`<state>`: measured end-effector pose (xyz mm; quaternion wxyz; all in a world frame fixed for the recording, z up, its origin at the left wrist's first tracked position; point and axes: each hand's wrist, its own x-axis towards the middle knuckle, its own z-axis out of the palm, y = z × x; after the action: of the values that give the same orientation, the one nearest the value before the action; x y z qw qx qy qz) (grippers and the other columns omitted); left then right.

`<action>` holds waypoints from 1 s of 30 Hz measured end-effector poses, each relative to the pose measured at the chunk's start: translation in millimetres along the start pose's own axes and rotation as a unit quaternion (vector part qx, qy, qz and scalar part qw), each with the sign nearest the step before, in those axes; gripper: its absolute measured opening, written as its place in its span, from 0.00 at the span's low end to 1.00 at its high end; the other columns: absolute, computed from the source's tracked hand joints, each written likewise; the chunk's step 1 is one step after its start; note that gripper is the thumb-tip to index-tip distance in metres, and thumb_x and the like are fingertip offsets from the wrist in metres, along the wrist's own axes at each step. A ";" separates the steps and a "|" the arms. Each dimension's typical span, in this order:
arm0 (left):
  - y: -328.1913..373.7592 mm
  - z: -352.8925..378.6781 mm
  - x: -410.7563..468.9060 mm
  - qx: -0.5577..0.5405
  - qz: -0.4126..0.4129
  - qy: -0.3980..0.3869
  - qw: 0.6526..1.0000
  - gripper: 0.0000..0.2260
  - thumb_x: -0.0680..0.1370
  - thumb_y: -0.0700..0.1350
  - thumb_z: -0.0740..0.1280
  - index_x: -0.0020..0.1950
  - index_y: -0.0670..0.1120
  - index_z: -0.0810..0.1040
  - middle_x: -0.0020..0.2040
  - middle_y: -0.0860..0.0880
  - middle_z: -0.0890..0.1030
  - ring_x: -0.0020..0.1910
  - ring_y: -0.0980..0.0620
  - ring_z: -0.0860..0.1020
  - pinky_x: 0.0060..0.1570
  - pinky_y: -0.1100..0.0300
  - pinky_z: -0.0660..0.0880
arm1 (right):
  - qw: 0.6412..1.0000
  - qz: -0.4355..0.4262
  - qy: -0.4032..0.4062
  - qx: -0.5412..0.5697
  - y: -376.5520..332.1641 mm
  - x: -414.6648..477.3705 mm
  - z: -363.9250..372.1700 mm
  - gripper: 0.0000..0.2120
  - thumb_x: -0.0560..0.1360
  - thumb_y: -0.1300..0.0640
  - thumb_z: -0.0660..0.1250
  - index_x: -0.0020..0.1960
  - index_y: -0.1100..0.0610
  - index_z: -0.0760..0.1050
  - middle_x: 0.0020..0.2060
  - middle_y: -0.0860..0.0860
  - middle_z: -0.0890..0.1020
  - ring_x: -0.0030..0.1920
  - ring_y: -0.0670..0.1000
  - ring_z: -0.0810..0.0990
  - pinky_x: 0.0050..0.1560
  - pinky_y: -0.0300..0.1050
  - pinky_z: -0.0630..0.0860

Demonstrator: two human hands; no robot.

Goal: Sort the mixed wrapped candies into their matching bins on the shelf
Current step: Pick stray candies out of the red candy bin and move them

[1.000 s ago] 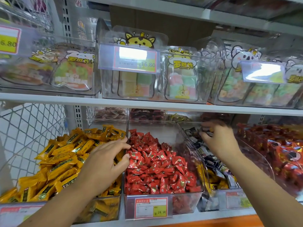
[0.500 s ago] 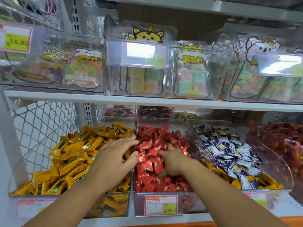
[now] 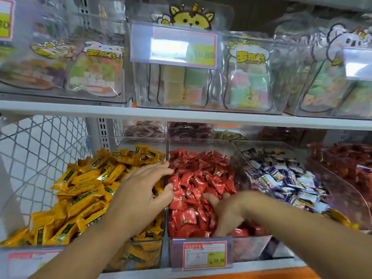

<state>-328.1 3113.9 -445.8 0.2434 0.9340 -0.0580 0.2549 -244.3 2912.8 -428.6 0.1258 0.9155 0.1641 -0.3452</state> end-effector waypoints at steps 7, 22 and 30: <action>1.9 -0.1 -0.4 -0.012 -0.001 0.003 1.000 0.29 0.70 0.65 0.49 0.66 0.59 0.74 0.68 0.66 0.67 0.69 0.67 0.62 0.66 0.66 0.55 | 0.945 -0.010 0.195 0.264 -0.8 6.3 17.4 0.39 0.66 0.58 0.76 0.72 0.50 0.61 0.65 0.59 0.67 0.53 0.55 0.79 0.50 0.43 0.79; 1.9 -1.5 0.2 -0.025 -0.010 -0.002 1.000 0.28 0.70 0.66 0.50 0.65 0.59 0.74 0.69 0.63 0.69 0.69 0.63 0.66 0.69 0.60 0.61 | 0.902 -0.089 0.168 0.387 42.8 -42.4 -52.8 0.10 0.77 0.61 0.67 0.58 0.58 0.75 0.55 0.58 0.80 0.54 0.58 0.81 0.51 0.54 0.80; 2.9 -2.5 -1.6 -0.026 -0.010 -0.005 1.000 0.29 0.70 0.66 0.50 0.65 0.59 0.75 0.70 0.62 0.69 0.70 0.62 0.65 0.69 0.60 0.61 | 0.993 -0.034 0.115 0.007 4.3 -6.5 0.6 0.19 0.77 0.58 0.65 0.67 0.61 0.73 0.63 0.58 0.77 0.60 0.58 0.76 0.54 0.42 0.72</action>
<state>-331.2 3112.5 -443.5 0.2696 0.9292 -0.0564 0.2466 -247.6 2907.3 -424.2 0.0879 0.9436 0.2065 -0.2433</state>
